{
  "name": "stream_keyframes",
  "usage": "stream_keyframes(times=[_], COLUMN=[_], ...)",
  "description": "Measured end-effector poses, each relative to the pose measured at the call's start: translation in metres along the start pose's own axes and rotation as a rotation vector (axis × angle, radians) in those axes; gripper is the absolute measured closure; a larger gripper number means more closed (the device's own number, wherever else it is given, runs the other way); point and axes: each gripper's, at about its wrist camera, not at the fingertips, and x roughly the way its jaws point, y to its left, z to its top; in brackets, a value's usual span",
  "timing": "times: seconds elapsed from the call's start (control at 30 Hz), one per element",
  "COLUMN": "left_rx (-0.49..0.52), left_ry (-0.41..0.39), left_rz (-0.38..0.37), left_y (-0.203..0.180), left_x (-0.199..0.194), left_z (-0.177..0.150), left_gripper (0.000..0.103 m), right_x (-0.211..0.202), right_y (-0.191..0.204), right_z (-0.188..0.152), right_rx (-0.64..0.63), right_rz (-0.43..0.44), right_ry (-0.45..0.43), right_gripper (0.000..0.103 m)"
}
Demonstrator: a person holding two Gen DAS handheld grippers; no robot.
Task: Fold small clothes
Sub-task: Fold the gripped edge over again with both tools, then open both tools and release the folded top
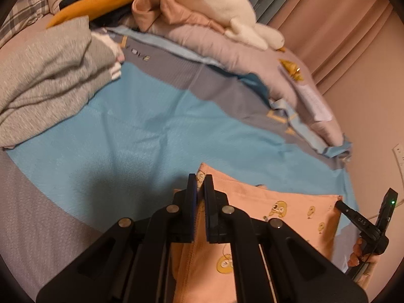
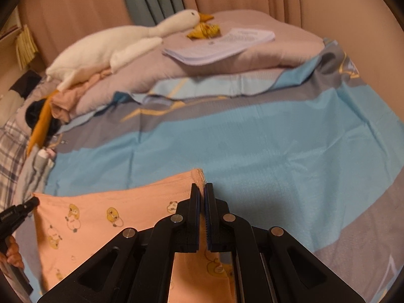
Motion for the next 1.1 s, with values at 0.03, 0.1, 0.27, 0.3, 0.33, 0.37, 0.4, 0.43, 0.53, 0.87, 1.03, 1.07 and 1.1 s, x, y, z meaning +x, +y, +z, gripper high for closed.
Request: stream_keyframes(times=[0.03,0.1,0.27,0.3,0.33,0.37,0.4,0.43,0.53,0.87,1.03,1.07,1.1], left_rx=[-0.001,-0.001,0.023,0.019,0.013,0.008,0.005,0.003,-0.002,0.007,0.022,0.017,0.011], left_ry=[0.012,0.030,0.069,0.074,0.076,0.076,0.077,0.078,0.082,0.055,0.017,0.006,-0.005], left_rz=[0.012,0.036,0.086,0.087,0.088,0.087,0.086,0.086,0.084,0.170,0.147,0.142,0.132], left_y=[0.002,0.005,0.010,0.012,0.013,0.015,0.015,0.016,0.017,0.006,-0.002,-0.003,-0.004], left_x=[0.006,0.016,0.034,0.036,0.037,0.038,0.038,0.039,0.042,-0.001,-0.040,-0.047,-0.056], left_z=[-0.001,-0.003,-0.007,-0.008,-0.008,-0.008,-0.008,-0.007,-0.008,-0.021,-0.038,-0.042,-0.046], left_gripper=[0.098,0.098,0.097,0.096,0.095,0.095,0.094,0.094,0.093,0.066,0.037,0.035,0.031], right_x=[0.004,0.017,0.033,0.036,0.038,0.039,0.041,0.043,0.045,0.018,-0.021,-0.027,-0.037], right_y=[-0.001,-0.004,-0.008,-0.009,-0.009,-0.010,-0.010,-0.010,-0.010,-0.013,-0.010,-0.008,-0.007], right_z=[-0.001,-0.001,-0.006,-0.007,-0.008,-0.008,-0.009,-0.011,-0.013,-0.013,-0.020,-0.021,-0.024], right_rx=[0.000,0.002,0.006,0.007,0.009,0.009,0.010,0.010,0.005,0.026,0.009,0.005,0.001], right_rz=[-0.007,-0.025,-0.046,-0.050,-0.051,-0.052,-0.056,-0.058,-0.067,-0.148,-0.154,-0.156,-0.149], right_ry=[0.008,0.032,0.073,0.080,0.085,0.090,0.094,0.096,0.096,0.070,0.015,0.006,-0.008], right_gripper=[0.099,0.099,0.099,0.099,0.099,0.099,0.099,0.099,0.099,0.099,0.086,0.073,0.060])
